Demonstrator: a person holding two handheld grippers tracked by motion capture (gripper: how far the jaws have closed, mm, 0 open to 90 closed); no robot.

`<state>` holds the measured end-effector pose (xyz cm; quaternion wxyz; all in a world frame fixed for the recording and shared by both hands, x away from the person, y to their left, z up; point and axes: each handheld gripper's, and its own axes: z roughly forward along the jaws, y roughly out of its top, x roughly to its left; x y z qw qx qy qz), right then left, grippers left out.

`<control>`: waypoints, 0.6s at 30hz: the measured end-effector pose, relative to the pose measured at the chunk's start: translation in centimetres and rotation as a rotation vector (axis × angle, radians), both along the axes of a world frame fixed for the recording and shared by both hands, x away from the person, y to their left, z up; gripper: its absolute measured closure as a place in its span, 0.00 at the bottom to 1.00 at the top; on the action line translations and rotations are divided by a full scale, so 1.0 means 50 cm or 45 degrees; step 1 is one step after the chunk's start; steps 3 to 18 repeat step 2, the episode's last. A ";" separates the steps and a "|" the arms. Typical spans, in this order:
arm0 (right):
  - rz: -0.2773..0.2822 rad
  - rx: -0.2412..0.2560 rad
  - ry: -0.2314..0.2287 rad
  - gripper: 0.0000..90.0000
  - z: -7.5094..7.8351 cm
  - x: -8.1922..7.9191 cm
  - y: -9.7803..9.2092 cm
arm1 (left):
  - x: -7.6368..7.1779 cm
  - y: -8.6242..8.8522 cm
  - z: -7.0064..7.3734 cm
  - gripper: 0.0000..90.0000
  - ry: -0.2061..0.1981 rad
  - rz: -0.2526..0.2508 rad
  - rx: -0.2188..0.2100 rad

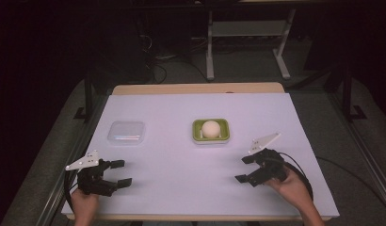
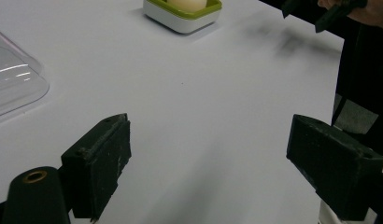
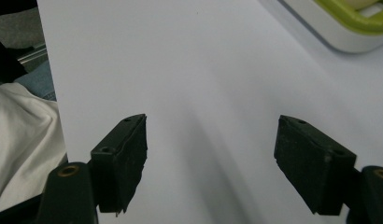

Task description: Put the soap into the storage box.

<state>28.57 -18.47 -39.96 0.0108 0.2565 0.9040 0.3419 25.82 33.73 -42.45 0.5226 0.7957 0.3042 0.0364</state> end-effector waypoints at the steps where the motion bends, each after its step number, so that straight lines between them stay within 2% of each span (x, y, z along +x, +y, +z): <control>1: -0.001 0.008 -0.019 0.27 -0.006 -0.010 -0.005 | 0.000 -0.001 0.001 0.15 -0.001 -0.003 0.007; 2: -0.013 0.021 -0.024 0.26 -0.014 -0.022 -0.009 | 0.000 -0.002 0.001 0.15 0.000 -0.005 0.005; 18: -0.013 0.021 -0.024 0.26 -0.014 -0.022 -0.009 | 0.000 -0.002 0.001 0.15 0.000 -0.005 0.005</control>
